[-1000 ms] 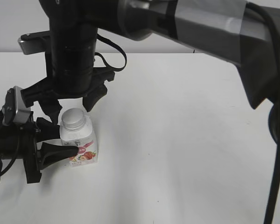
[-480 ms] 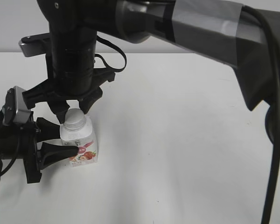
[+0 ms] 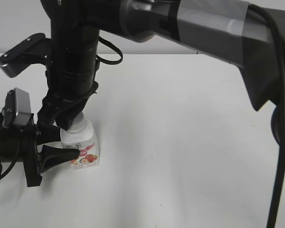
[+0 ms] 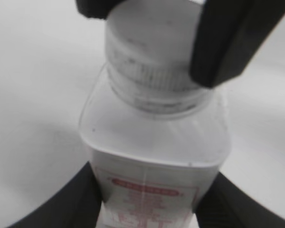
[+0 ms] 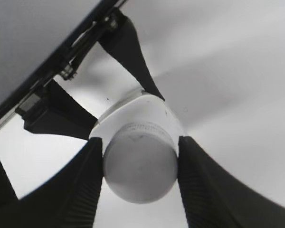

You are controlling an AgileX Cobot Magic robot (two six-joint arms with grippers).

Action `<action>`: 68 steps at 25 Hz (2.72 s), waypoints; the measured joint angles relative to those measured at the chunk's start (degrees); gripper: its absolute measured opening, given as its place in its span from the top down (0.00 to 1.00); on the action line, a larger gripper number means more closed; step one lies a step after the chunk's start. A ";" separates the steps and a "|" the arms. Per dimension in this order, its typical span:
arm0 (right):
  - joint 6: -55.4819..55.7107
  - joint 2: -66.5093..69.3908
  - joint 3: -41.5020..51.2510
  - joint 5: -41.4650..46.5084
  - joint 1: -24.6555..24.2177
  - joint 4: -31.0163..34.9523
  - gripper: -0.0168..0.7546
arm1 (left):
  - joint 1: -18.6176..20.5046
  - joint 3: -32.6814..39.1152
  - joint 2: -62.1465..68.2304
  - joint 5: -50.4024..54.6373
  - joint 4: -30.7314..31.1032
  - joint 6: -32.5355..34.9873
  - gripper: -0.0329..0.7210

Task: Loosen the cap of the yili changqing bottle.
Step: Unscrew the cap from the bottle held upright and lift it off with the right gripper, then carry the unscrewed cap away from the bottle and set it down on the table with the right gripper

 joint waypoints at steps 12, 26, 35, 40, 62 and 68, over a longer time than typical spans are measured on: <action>-10.72 -1.09 0.00 0.05 0.05 0.70 0.48 | 0.00 0.00 0.00 -0.05 0.06 0.07 0.48; 2.34 -5.45 0.00 0.05 -0.10 -7.53 0.48 | 0.00 0.00 0.00 0.01 0.01 0.03 0.48; 15.04 -7.32 0.00 0.05 -7.32 -8.06 0.48 | 0.00 0.00 0.00 0.06 -0.04 0.03 0.48; 18.40 -9.53 0.00 0.05 -13.29 -7.87 0.48 | 0.00 0.00 0.00 0.06 -0.04 0.03 0.48; 22.00 -20.00 23.92 0.00 -35.86 -8.00 0.48 | 0.00 0.00 0.00 0.06 -0.04 0.03 0.48; 22.00 -21.67 34.99 -4.26 -37.31 -7.35 0.48 | 0.00 0.00 0.00 0.06 0.01 0.03 0.48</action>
